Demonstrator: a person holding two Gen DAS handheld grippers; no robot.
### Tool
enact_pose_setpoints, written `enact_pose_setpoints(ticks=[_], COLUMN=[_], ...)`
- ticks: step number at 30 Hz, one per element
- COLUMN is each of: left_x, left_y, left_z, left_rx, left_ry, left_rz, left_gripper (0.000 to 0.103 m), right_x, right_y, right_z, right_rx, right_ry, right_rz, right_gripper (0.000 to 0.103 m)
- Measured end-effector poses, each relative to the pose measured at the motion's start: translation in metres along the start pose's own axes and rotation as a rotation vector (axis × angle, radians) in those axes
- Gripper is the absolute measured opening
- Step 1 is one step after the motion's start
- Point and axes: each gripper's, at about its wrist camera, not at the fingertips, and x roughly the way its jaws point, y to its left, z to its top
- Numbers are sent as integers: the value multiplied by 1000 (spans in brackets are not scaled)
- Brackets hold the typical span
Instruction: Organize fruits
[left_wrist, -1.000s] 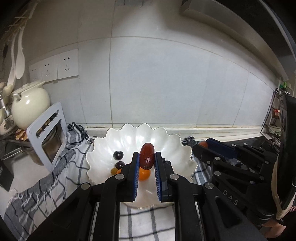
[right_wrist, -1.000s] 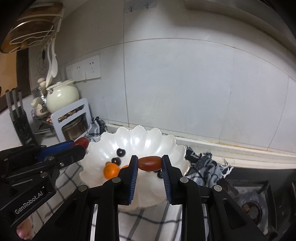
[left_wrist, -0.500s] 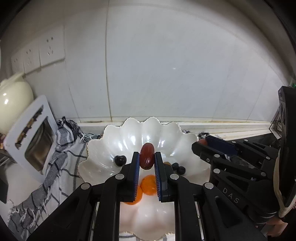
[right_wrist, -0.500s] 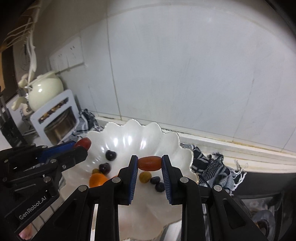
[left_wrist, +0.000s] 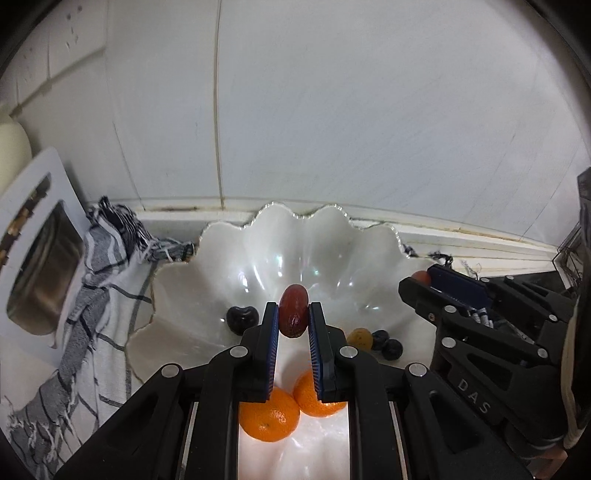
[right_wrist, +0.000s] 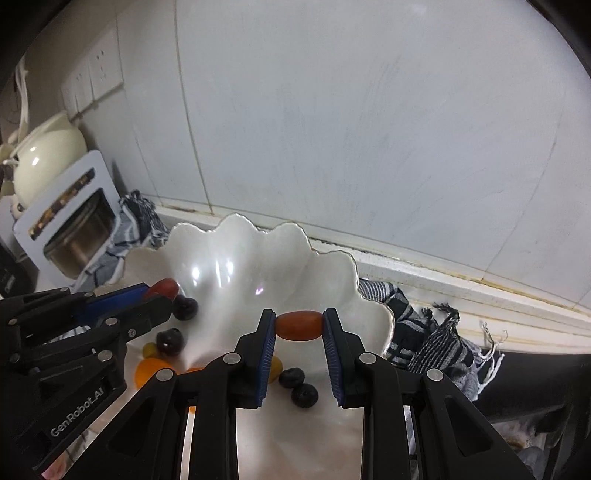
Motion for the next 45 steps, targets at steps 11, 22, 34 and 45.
enact_pose_setpoints(ticks=[11, 22, 34, 45], left_x=[12, -43, -144, -240], left_y=[7, 6, -11, -49], left_z=[-5, -18, -68, -147], left_rx=[8, 37, 56, 119], left_ry=[38, -38, -228, -413], left_rz=[40, 127, 210, 264], left_gripper=[46, 72, 92, 102], right_x=[12, -24, -126, -214], right_y=[4, 4, -1, 9], right_z=[-1, -18, -65, -131], right_rx=[-15, 16, 48, 41], right_ry=[47, -3, -181, -300], right_rz=[-15, -49, -102, -121], right_gripper=[42, 63, 77, 84])
